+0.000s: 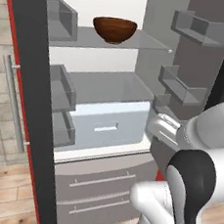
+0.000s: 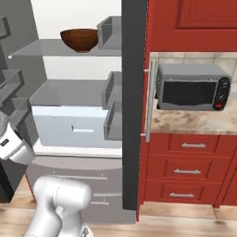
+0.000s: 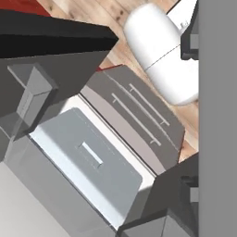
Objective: Place the bowl with the carrot and lime on the second highest shelf of the fridge. Place the bowl with the steak and chicken drumstick on the top shelf of the fridge.
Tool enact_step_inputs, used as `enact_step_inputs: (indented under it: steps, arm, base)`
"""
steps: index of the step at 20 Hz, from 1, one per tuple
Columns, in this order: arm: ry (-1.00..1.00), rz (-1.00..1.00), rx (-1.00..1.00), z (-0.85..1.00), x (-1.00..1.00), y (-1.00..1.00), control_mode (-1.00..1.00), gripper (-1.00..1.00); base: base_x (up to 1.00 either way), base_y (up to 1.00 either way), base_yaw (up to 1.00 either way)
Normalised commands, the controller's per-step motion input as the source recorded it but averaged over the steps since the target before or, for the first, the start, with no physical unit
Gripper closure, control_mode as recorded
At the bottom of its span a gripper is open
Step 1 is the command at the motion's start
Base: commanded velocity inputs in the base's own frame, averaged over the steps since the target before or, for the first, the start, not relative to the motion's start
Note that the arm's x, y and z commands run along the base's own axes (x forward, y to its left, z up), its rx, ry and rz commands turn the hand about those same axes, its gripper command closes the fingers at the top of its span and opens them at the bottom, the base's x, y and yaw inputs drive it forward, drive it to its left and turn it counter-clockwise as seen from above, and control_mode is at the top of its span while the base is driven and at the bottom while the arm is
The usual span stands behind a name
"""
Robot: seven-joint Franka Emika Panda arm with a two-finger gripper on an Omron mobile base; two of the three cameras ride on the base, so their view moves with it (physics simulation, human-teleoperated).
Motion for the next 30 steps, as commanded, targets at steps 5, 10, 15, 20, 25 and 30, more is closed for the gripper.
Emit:
enact_step_inputs:
  steps: [5, 10, 15, 20, 25, 30]
  arm:
    - [0.00, 0.00, 0.00, 0.00, 0.00, 0.00, 1.00, -1.00]
    - [0.00, 0.00, 0.00, 0.00, 0.00, 0.00, 1.00, -1.00]
    - [0.00, 0.00, 0.00, 0.00, 0.00, 0.00, 1.00, -1.00]
    - [0.00, 0.00, 0.00, 0.00, 0.00, 0.00, 1.00, -1.00]
    - [0.00, 0.00, 0.00, 0.00, 0.00, 0.00, 1.00, -1.00]
    - [0.00, 0.00, 0.00, 0.00, 0.00, 0.00, 1.00, -1.00]
  base:
    - [-0.73, 0.00, -0.60]
    - [-0.50, -0.04, -0.77]
    - [-0.49, -0.05, -0.77]
    - [-0.84, 0.00, -0.77]
    - [-0.44, -0.04, -0.82]
    - [-0.01, -0.80, -0.66]
